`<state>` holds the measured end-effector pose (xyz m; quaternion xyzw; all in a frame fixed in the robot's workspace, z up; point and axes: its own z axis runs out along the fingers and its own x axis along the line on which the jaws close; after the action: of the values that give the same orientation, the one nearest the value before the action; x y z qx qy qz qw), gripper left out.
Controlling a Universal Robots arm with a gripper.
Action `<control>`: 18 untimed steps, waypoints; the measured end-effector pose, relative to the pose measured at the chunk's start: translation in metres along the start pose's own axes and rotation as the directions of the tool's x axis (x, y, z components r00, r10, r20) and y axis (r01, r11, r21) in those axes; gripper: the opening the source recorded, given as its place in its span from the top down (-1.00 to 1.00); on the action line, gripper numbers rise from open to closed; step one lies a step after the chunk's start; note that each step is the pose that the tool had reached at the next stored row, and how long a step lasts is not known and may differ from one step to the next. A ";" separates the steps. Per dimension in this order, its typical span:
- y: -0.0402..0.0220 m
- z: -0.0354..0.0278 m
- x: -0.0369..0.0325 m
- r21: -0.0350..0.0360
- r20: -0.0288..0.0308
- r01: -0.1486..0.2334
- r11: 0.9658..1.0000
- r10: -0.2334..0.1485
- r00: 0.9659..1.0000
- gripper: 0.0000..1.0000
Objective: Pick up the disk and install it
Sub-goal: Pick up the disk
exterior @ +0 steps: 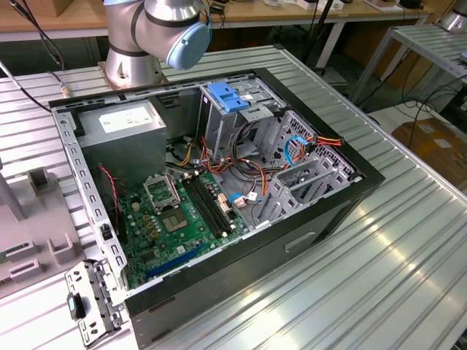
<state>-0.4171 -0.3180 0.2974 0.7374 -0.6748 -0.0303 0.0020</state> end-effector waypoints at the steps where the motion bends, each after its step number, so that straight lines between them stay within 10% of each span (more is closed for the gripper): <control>1: 0.0000 0.0000 0.0000 0.000 0.000 0.000 1.000 0.000 1.000 0.16; 18: 0.0000 0.0004 0.0000 0.000 0.000 0.000 1.000 0.000 1.000 0.25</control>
<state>-0.4171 -0.3180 0.2970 0.7374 -0.6748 -0.0303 0.0020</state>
